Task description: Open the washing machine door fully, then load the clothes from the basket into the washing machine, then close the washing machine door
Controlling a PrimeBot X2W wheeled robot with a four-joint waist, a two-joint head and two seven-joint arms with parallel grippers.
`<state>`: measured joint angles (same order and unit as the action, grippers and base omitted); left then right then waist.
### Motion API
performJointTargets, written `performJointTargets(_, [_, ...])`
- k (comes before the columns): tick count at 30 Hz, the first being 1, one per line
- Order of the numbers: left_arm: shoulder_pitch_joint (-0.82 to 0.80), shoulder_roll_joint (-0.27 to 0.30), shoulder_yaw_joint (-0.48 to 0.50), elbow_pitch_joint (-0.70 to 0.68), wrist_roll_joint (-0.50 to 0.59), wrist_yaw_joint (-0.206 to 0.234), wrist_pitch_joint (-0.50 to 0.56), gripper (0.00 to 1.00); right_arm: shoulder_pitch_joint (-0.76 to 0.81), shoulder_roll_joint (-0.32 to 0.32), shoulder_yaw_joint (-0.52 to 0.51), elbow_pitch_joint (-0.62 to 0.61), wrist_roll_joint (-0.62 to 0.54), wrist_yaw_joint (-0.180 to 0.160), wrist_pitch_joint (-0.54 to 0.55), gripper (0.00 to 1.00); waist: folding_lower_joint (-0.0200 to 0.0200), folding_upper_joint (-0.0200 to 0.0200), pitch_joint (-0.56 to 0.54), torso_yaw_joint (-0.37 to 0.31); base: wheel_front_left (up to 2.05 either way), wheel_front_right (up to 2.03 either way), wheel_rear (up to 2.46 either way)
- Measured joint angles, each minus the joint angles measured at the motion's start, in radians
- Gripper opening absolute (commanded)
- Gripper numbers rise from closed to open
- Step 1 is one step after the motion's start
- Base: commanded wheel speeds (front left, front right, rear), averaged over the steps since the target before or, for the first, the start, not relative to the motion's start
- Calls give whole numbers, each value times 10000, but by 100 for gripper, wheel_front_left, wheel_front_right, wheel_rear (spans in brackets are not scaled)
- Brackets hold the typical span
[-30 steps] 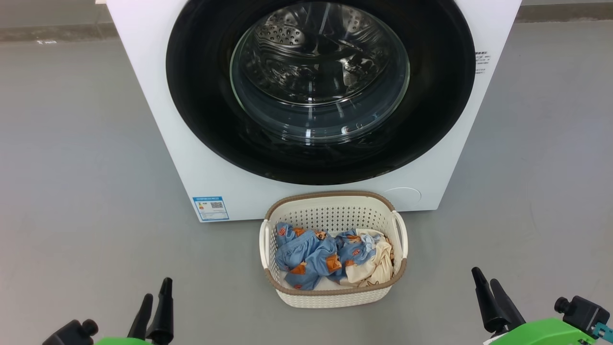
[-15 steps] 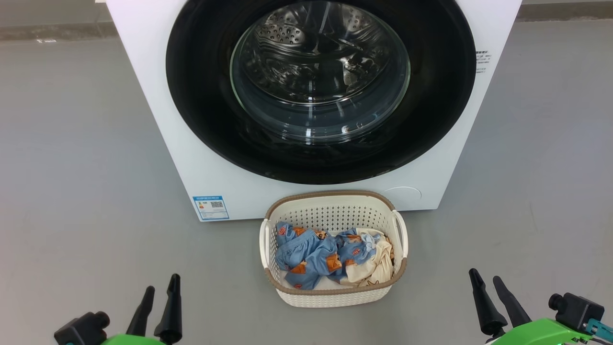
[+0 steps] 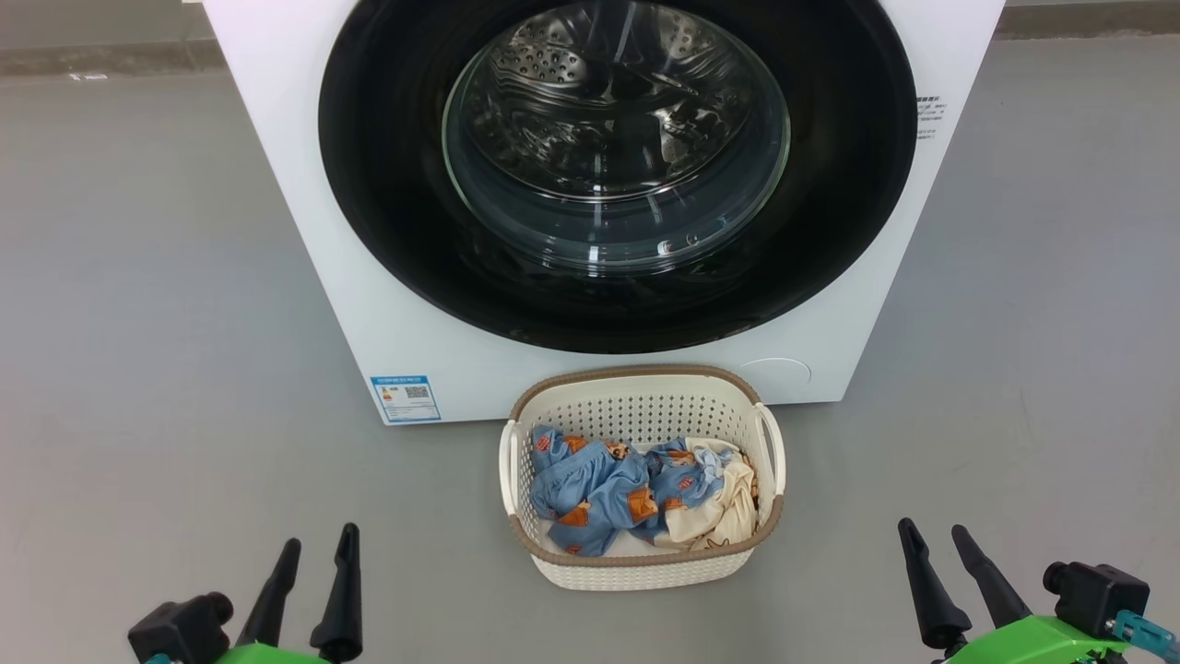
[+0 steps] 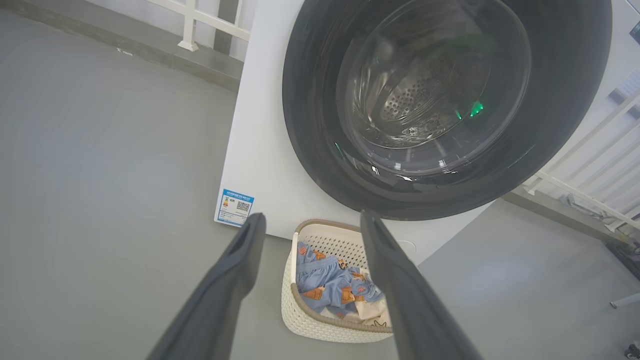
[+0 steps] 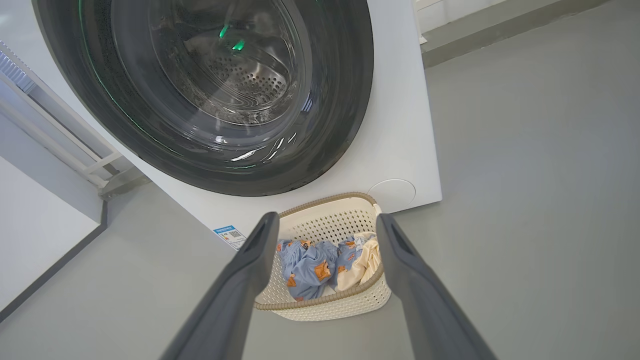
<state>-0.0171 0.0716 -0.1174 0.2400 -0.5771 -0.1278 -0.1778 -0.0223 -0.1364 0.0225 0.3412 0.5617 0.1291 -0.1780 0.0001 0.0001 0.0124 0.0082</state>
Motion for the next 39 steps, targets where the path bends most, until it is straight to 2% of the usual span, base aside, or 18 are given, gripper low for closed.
performJointTargets(25, [-27, 75, -176, -10, 2276, -4, -704, 100, 3, -19, -347, -4, -2625, 0, -715, 100, 0, 0, 15, -51, 0, 0, 0])
performJointTargets(39, [-36, 73, -12, 263, 2318, -12, -704, 100, 3, 50, -612, -25, -2690, 0, -715, 100, 0, 0, 82, -99, 0, 0, 0])
